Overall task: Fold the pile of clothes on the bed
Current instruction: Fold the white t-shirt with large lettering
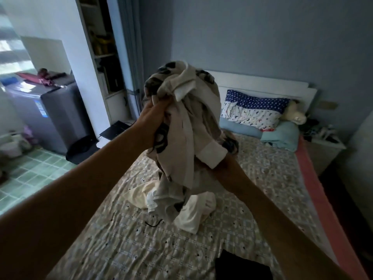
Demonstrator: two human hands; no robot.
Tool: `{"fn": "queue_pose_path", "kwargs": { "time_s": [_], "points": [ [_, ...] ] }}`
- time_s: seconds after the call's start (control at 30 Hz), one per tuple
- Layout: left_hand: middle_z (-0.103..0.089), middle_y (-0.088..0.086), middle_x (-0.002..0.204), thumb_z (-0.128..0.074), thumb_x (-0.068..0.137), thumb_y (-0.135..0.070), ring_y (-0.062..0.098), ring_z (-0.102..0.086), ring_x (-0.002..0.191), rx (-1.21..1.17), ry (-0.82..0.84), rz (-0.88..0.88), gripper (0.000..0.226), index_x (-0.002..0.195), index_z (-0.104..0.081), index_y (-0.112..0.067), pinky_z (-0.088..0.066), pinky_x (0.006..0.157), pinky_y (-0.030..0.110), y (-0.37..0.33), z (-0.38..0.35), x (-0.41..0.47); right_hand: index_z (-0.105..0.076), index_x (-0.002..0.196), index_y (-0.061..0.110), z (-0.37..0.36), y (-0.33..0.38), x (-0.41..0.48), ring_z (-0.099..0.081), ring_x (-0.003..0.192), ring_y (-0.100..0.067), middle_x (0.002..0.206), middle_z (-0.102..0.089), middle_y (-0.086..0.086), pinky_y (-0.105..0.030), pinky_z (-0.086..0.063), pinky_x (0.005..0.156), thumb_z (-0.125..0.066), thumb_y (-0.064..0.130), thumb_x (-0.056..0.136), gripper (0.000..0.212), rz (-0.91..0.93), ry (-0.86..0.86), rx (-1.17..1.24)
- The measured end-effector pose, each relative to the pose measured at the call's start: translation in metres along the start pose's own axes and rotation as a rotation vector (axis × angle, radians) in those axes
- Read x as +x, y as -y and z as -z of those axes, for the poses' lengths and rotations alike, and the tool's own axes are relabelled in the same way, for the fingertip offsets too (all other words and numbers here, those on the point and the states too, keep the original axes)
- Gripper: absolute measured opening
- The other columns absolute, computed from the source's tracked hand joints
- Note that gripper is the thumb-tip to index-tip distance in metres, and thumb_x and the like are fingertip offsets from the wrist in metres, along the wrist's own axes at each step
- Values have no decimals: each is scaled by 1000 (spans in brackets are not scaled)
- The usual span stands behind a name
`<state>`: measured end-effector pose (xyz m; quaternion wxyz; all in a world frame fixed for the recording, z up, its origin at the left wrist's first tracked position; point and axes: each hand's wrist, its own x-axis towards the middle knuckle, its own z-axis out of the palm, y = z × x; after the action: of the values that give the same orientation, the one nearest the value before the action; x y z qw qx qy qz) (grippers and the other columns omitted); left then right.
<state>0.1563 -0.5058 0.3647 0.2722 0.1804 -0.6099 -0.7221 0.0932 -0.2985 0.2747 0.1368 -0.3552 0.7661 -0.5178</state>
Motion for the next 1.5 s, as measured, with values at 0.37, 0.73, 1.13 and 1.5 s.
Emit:
{"fn": "queue_pose_path", "kwargs": {
  "time_s": [0.37, 0.73, 1.13, 1.5],
  "points": [
    [-68, 19, 120, -55, 99, -37, 18, -70, 77, 51, -116, -13, 22, 101, -63, -17, -53, 50, 23, -51, 113, 67, -73, 101, 14, 24, 71, 49, -70, 80, -12, 88, -71, 2, -24, -56, 74, -52, 21, 98, 22, -38, -638, 334],
    [-66, 10, 110, -70, 77, -37, 28, -61, 107, 105, 278, -17, 42, 112, -54, -19, -50, 80, 33, -97, 188, 132, -70, 108, 12, -19, 144, 109, -72, 95, -33, 108, -73, -15, -53, -56, 91, -62, 58, 79, 55, -279, -726, 532],
    [-64, -19, 104, -71, 81, -28, -1, -61, 93, 626, 544, -534, 45, 124, -55, -25, -43, 69, 8, 9, 133, 13, -58, 77, 16, -74, 210, 156, -64, 106, -30, 97, -64, -8, -47, -50, 99, -49, 33, 102, 31, -110, -686, 317],
    [-56, -13, 53, -48, 104, -35, -1, -50, 51, 410, 362, -578, 41, 68, -61, -20, -39, 51, 17, -91, 80, 53, -14, 155, 20, -49, 196, 123, -66, 109, -14, 123, -65, -3, -31, -55, 90, -85, 24, 71, 111, 136, -131, -7]
  ]
}}
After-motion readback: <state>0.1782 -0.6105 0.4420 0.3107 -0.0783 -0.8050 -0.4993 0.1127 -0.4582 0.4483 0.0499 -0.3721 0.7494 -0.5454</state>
